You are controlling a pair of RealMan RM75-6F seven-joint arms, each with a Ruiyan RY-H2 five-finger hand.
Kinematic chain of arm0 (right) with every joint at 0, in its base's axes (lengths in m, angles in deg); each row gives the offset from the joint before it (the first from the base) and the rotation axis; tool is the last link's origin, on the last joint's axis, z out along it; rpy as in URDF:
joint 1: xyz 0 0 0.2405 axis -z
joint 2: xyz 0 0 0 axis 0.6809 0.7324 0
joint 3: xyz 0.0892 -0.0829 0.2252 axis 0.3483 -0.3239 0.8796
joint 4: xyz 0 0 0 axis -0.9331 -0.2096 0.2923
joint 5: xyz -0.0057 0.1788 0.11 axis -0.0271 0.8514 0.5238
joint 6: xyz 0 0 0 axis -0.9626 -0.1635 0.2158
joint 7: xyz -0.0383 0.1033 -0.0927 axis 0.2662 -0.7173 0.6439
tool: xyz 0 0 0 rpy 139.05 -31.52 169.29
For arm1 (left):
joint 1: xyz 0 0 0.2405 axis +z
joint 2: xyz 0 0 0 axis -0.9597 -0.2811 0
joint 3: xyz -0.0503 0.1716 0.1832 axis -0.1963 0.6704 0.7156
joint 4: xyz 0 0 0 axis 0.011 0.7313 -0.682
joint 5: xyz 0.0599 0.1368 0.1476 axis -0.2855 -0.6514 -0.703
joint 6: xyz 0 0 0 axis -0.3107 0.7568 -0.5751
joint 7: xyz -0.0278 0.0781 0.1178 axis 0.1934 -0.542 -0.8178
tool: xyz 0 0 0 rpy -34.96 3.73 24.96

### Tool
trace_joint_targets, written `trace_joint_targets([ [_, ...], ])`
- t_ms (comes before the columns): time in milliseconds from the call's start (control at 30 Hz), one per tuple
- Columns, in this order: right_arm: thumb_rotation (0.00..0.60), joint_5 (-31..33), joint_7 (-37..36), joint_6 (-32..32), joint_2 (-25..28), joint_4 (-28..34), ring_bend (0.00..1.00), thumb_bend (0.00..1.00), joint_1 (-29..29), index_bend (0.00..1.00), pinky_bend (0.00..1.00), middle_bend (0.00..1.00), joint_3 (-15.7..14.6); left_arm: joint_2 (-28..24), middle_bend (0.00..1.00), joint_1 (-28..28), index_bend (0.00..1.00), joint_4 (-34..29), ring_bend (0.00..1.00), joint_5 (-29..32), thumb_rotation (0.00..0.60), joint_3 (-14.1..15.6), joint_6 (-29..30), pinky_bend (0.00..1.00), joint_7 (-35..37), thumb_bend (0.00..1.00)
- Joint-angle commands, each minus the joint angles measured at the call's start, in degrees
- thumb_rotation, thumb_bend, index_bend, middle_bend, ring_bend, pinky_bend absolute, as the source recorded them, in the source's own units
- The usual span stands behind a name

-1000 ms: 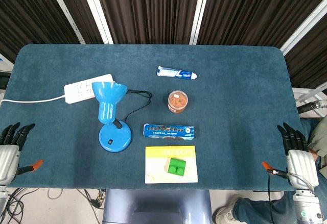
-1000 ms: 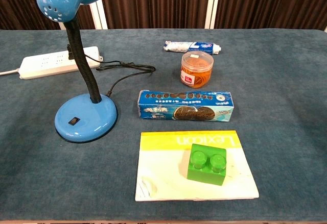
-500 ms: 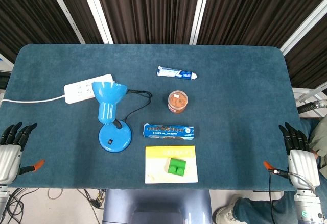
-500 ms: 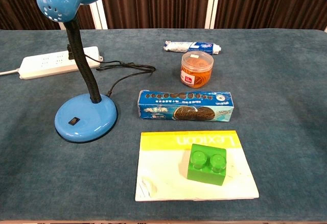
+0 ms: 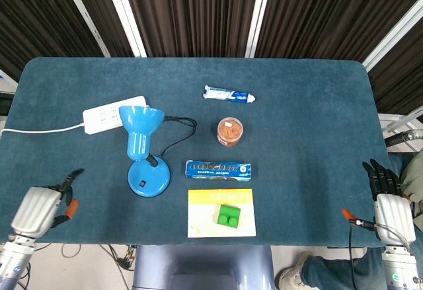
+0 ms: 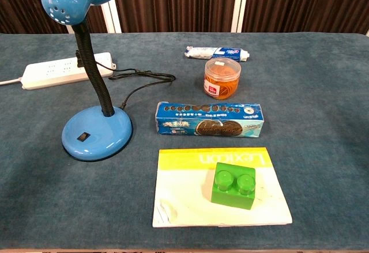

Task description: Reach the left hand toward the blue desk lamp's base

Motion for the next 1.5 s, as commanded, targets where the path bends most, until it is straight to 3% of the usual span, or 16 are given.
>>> trace_joint_targets([
  [33, 0.6, -0.1, -0.01, -0.24, 0.16, 0.11, 0.04, 0.1, 0.13, 0.0, 0.0, 0.02, 0.0, 2.65, 0.72, -4.05, 0.14, 2.11, 0.73, 2.55, 0.6, 0.81, -9.11, 0.81, -1.2, 0.52],
  [233, 0.6, -0.02, 0.14, -0.37, 0.33, 0.26, 0.04, 0.1, 0.27, 0.0, 0.0, 0.02, -0.01, 6.7, 0.73, -7.41, 0.09, 4.54, 0.73, 5.8, 0.6, 0.85, -16.83, 0.82, -5.74, 0.53],
  [567, 0.6, -0.03, 0.19, -0.23, 0.32, 0.23, 0.04, 0.1, 0.23, 0.0, 0.0, 0.02, -0.03, 11.99, 0.73, -10.98, 0.09, 7.41, 0.74, 10.91, 0.6, -0.56, -23.03, 0.82, -10.34, 0.53],
  [1500, 0.6, 0.62, -0.64, -0.05, 0.74, 0.36, 0.04, 0.1, 0.23, 0.0, 0.0, 0.02, 0.35, 15.43, 0.73, -14.91, 0.09, 6.19, 0.74, 15.64, 0.6, -0.98, -24.54, 0.82, -17.24, 0.53],
])
